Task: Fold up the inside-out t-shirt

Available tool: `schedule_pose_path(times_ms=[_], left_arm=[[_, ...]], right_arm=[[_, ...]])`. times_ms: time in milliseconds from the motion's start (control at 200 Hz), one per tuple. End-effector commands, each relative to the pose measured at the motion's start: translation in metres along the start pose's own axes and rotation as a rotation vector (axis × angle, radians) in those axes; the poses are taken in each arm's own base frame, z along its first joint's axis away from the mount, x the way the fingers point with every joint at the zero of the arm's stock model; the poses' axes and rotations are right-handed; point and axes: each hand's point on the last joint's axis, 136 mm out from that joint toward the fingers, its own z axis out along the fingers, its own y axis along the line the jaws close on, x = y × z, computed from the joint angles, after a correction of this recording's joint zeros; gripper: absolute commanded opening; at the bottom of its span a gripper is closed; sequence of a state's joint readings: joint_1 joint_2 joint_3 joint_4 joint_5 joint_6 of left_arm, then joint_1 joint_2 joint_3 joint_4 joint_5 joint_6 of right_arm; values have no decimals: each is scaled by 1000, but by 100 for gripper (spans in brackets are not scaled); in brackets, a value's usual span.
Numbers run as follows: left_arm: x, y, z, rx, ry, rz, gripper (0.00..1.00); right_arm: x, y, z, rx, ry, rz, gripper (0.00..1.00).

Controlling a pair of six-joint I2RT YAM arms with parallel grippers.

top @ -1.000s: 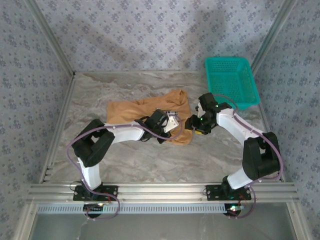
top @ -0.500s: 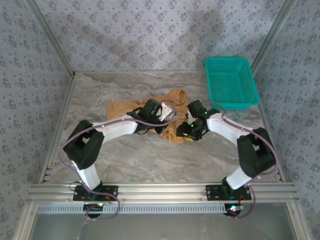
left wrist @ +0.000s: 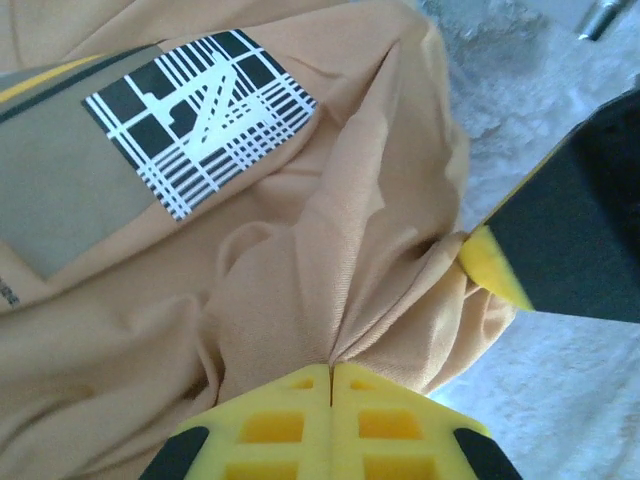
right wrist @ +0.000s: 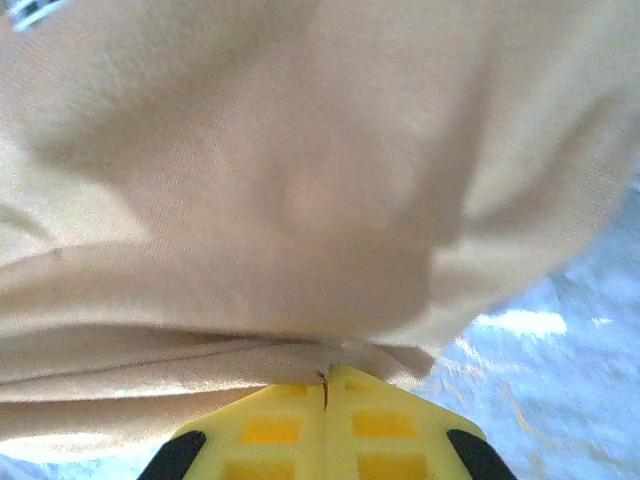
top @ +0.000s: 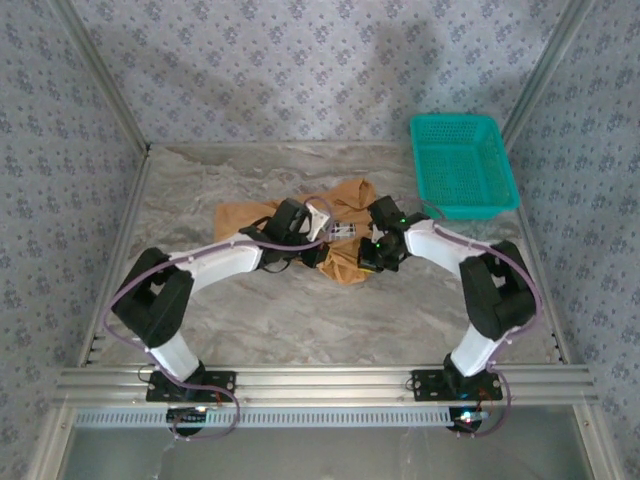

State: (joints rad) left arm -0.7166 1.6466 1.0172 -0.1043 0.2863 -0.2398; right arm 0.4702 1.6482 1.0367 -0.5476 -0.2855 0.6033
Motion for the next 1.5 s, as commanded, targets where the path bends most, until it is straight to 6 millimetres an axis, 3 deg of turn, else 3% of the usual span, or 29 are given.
schedule_pose_path(times_ms=[0, 115, 225, 385, 540, 640, 725, 834, 934, 1054, 1129, 1224, 1269, 1374, 1494], left_arm=[[0, -28, -18, 87, -64, -107, 0], [10, -57, -22, 114, -94, -110, 0], [5, -69, -21, 142, -106, -148, 0], [-20, -46, -13, 104, -121, -183, 0], [-49, -15, 3, 129, -140, -263, 0], [-57, -12, 18, 151, -121, -277, 0], [-58, -16, 33, 197, -94, -308, 0], [-54, -18, 46, 221, -81, -339, 0], [-50, -17, 50, 220, -77, -351, 0], [-50, -17, 50, 220, -76, -353, 0], [-50, -17, 49, 221, -76, -356, 0], [-50, -17, 50, 222, -75, -361, 0], [-48, -16, 51, 223, -72, -365, 0], [-47, -16, 51, 224, -73, -371, 0], [-44, -15, 50, 225, -69, -376, 0]], right_arm=[[20, -6, -40, 45, -7, -74, 0], [40, -12, -67, 45, -1, -85, 0], [37, -13, -81, 20, -39, -59, 0], [2, -19, -84, 2, -95, -9, 0], [-37, -27, -69, 21, -113, 25, 0], [-59, -40, -53, 102, -92, 31, 0], [-64, -52, -44, 184, -63, 39, 0], [-60, -45, -56, 202, -111, 12, 25], [-50, -34, -75, 230, -162, -44, 38], [-34, -8, -81, 158, -184, -94, 41], [-16, 4, -63, 83, -137, -86, 39], [-6, 26, -43, -7, -113, -78, 35], [-3, 27, -34, 5, -94, -71, 32], [-15, 32, -17, 26, -117, -87, 26], [-30, 31, -4, 67, -154, -117, 29]])
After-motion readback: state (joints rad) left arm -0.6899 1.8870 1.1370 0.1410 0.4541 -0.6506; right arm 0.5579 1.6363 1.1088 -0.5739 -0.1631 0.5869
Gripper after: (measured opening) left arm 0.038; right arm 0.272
